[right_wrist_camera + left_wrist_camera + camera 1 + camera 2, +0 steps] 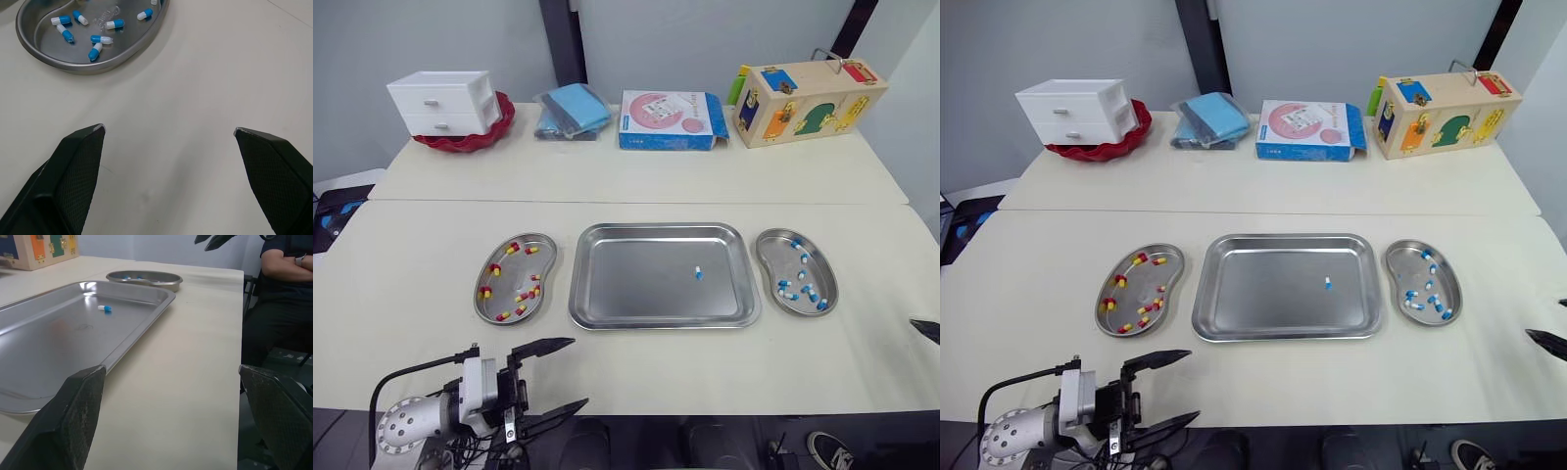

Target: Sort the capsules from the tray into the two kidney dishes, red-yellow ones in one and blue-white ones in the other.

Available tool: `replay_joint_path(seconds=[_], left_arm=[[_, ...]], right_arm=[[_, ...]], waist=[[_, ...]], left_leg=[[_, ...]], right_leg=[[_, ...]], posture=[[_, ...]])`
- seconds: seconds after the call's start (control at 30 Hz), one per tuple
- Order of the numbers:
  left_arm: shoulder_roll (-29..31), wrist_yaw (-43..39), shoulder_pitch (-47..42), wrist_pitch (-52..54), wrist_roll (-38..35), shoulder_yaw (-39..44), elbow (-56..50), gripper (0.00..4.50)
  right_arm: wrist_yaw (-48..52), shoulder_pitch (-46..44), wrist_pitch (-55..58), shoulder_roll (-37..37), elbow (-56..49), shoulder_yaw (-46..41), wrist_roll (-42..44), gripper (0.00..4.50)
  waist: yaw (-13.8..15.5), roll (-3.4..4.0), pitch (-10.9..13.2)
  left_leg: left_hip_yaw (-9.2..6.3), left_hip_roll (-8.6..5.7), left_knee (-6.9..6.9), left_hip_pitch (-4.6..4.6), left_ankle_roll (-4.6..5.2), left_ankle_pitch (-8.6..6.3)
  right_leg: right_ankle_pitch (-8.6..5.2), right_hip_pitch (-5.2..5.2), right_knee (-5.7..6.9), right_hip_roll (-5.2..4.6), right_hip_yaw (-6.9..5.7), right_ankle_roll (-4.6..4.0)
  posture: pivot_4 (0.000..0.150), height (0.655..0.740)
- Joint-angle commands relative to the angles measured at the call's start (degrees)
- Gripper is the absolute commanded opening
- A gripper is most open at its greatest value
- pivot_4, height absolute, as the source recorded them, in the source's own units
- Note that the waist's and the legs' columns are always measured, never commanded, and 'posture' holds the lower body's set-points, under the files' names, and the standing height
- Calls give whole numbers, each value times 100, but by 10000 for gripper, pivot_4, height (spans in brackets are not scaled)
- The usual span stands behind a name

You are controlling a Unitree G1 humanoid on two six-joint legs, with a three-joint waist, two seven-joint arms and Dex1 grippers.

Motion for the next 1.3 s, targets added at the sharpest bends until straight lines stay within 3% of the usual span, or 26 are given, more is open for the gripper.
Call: replay_joint_path(seconds=[0.03,0.37,0.47,0.6,0.83,1.03,1.3], left_arm=[[34,27,45,-40,-109,109,-56,45000],[60,187,27,136,-178,180,-96,45000],[93,148,47,117,-163,189,-100,45000],[120,191,-6,172,-156,194,-98,45000],[95,301,139,282,-179,214,-266,45000],[84,373,191,282,-175,229,-316,45000],[91,405,172,261,-169,229,-350,45000]], right_arm=[[68,0,69,-86,-346,-87,116,44620],[-110,-412,1846,-112,-2511,94,1305,44620],[-754,-1090,2600,-29,-3466,948,1744,44620],[-1611,-2243,3207,364,-3960,2364,1719,44620],[-3223,-3417,4075,1649,-3858,4239,951,44620],[-4092,-3814,4437,2458,-3408,4852,379,44620],[-4400,-3940,4418,2844,-3134,5352,-161,44620]], waist=[[1,1,0],[16,5,-2],[-4,8,-2],[-2,3,0],[55,-2,-1],[75,-1,-1],[57,1,-1]], left_leg=[[0,0,0,0,0,0],[-2,1,0,0,0,0],[-4,2,1,-1,0,0],[-7,6,2,2,0,0],[-15,5,2,-41,-1,1],[-15,4,4,-59,-2,1],[-15,5,1,-59,-1,1]], right_leg=[[0,0,0,0,0,0],[0,1,0,0,-1,0],[1,1,1,0,-3,0],[1,-1,5,3,-5,0],[1,-41,5,-1,-15,-1],[1,-69,16,-1,-15,-2],[1,-75,19,0,-15,-2]], posture=[[1500,7400],[1500,7400],[1500,7400],[1500,7400],[1500,7400],[1500,7400],[1500,7400]])
